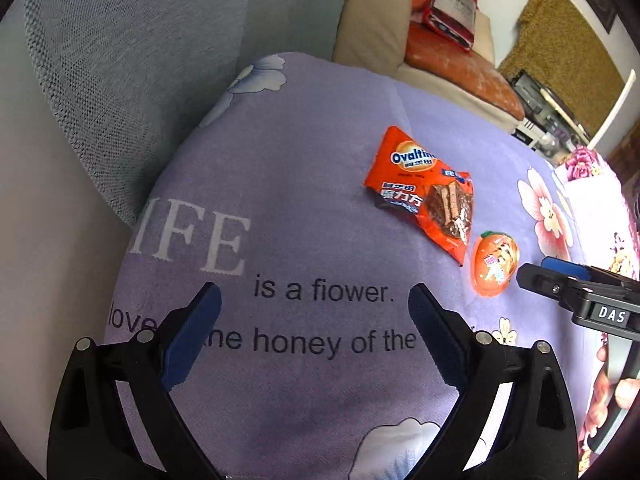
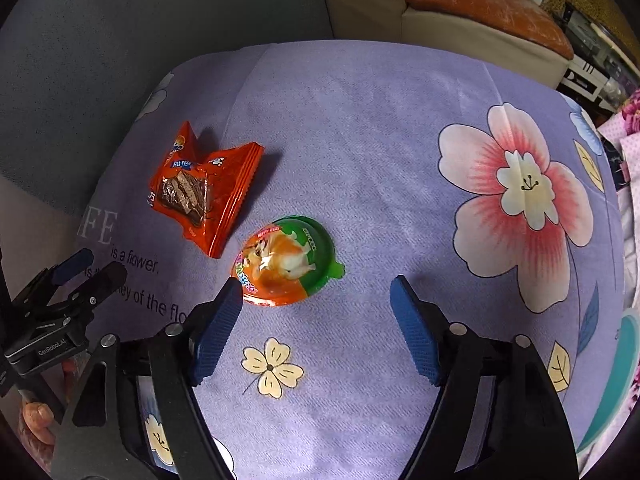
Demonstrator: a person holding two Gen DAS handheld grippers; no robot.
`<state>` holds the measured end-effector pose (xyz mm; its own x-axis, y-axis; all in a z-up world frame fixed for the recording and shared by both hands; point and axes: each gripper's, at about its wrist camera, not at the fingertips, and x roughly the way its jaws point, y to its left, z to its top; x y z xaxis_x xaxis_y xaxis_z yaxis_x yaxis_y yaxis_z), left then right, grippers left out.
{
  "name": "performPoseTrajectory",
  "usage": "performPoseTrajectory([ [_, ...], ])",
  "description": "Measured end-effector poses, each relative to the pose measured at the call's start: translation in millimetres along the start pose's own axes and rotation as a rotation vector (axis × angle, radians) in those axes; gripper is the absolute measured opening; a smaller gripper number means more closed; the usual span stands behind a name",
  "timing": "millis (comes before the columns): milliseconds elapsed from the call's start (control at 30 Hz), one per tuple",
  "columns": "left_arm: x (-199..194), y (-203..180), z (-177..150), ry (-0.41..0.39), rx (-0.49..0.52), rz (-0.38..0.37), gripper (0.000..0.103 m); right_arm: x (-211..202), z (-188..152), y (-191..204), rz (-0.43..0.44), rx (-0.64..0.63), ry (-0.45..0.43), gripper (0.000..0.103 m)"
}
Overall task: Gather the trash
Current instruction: 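Grasp the orange Ovaltine pack with the left tool while the right tool grasps the candy egg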
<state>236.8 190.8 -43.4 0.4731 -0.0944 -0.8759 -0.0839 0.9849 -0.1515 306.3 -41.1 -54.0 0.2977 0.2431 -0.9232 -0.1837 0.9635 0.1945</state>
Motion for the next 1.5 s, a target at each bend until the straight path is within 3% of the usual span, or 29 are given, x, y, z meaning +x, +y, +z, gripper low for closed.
performPoseTrajectory([
  [133, 1, 6, 1, -0.007, -0.014, -0.001, 0.095, 11, 6, 7, 0.005, -0.016, -0.003, 0.069],
  [200, 2, 7, 1, -0.007, -0.013, 0.000, 0.095, 17, 7, 11, 0.020, -0.025, 0.005, 0.060],
  [367, 6, 2, 5, -0.002, -0.021, -0.013, 0.095, 8, 5, 15, 0.011, -0.055, -0.028, 0.053],
  [433, 9, -4, 10, -0.001, -0.023, -0.026, 0.095, 0, 5, 9, 0.028, -0.037, -0.040, 0.043],
  [500, 11, -12, 16, 0.001, -0.036, -0.049, 0.095, -8, 6, 4, 0.036, -0.038, -0.049, 0.041],
  [867, 37, -36, 57, 0.038, -0.243, -0.180, 0.095, 2, 3, -12, 0.067, -0.013, -0.003, 0.049],
  [1100, 61, -59, 73, 0.088, -0.271, -0.168, 0.094, 2, 0, -30, 0.069, 0.007, -0.003, 0.057],
  [1133, 62, -62, 73, 0.083, -0.259, -0.149, 0.090, 1, -1, -30, 0.063, 0.001, -0.008, 0.059],
  [1167, 61, -65, 72, 0.067, -0.231, -0.132, 0.075, -2, -2, -29, 0.052, -0.014, -0.015, 0.059],
  [1267, 58, -71, 68, 0.052, -0.144, -0.115, 0.063, -6, -4, -27, 0.026, -0.063, -0.026, 0.066],
  [1367, 52, -69, 63, 0.043, -0.070, -0.100, 0.054, -9, -12, -27, -0.005, -0.114, -0.028, 0.071],
  [1500, 43, -59, 48, 0.036, -0.004, -0.090, 0.053, -11, -18, -29, -0.014, -0.124, -0.035, 0.071],
])
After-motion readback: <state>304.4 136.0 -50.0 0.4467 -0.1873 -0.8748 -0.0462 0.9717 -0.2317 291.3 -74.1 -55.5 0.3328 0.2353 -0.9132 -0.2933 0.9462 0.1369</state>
